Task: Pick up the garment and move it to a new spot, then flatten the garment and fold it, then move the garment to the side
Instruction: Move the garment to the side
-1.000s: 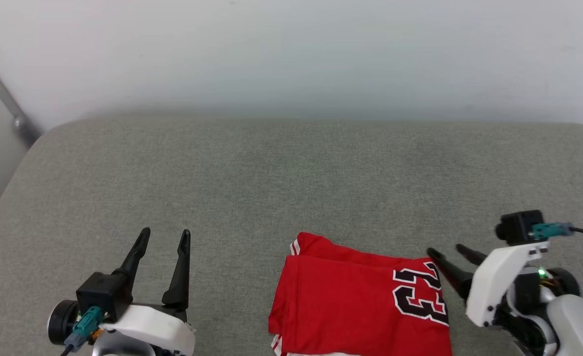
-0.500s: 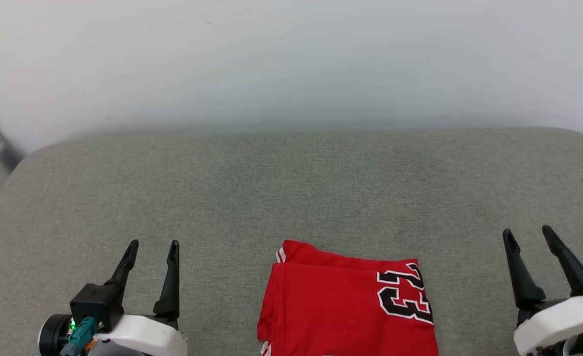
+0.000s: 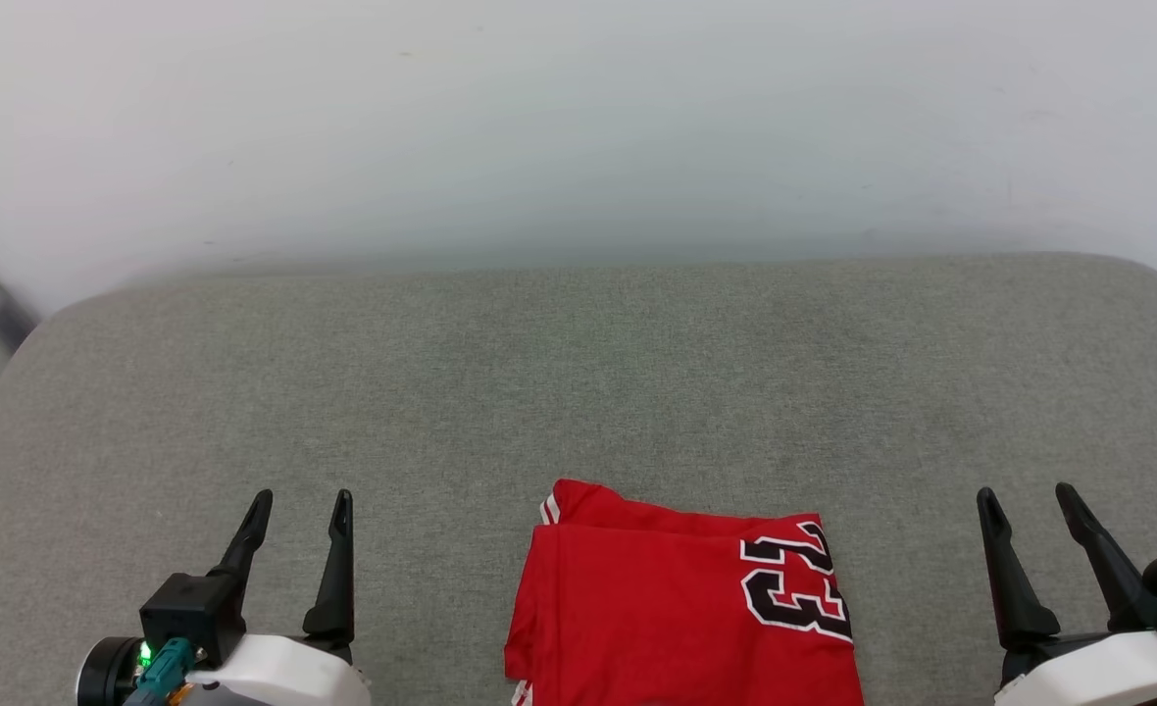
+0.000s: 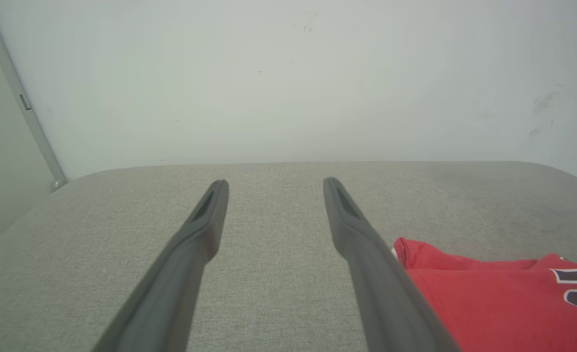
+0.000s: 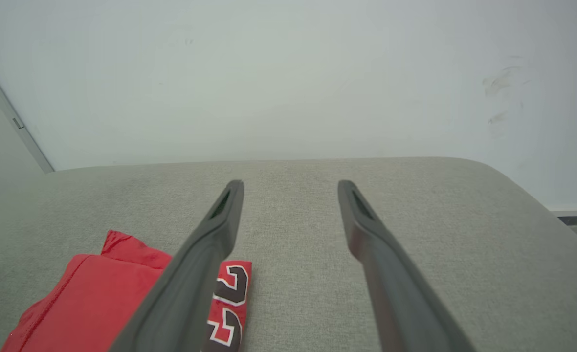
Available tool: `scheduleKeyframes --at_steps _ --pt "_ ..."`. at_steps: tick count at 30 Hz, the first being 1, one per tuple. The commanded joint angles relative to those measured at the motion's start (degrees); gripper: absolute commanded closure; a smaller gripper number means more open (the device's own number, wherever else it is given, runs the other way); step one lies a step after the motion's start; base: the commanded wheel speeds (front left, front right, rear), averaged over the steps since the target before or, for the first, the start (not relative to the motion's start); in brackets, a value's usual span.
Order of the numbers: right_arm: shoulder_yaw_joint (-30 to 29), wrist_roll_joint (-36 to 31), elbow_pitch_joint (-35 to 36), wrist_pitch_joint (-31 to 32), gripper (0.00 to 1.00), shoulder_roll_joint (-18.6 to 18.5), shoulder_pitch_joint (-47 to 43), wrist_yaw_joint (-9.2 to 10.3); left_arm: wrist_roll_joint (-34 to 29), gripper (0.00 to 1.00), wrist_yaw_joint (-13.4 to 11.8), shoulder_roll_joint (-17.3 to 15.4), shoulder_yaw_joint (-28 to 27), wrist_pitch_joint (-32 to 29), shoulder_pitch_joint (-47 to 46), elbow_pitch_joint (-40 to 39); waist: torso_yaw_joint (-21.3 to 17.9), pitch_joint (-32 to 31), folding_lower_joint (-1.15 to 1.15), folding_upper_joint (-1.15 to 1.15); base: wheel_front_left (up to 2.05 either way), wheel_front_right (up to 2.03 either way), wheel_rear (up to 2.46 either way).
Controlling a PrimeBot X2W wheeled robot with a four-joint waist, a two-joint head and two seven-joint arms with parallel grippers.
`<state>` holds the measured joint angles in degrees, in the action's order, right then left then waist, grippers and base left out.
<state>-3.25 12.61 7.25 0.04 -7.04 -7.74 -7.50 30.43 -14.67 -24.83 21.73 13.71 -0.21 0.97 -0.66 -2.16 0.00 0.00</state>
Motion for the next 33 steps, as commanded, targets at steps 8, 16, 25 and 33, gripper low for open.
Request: scheduleKeyframes --at_steps 8,16,25,33 --pt "-1.2 2.2 -0.8 2.0 0.00 1.2 -0.6 0.02 0.4 0.00 -0.6 -0.2 -0.4 0.0 0.8 -0.3 -0.4 0.3 0.00 0.00 0.00 0.00 0.00" --pt "-11.0 10.5 -9.1 17.1 0.00 -1.0 1.2 0.02 0.8 0.00 -1.1 0.4 -1.4 0.6 0.3 -0.8 -0.5 1.1 0.00 0.00 0.00 0.00 0.00" --pt "-19.1 21.4 -16.4 52.3 0.00 0.1 6.4 0.02 0.0 0.00 -0.5 1.3 -2.2 1.1 -1.2 -1.4 2.1 3.7 0.00 0.00 0.00 0.00 0.00" --pt "-19.9 28.9 -20.2 64.2 0.00 4.0 13.5 0.02 -0.5 0.00 1.1 3.0 -2.3 1.4 -3.9 -0.7 5.7 7.6 0.00 0.00 0.00 0.00 0.00"
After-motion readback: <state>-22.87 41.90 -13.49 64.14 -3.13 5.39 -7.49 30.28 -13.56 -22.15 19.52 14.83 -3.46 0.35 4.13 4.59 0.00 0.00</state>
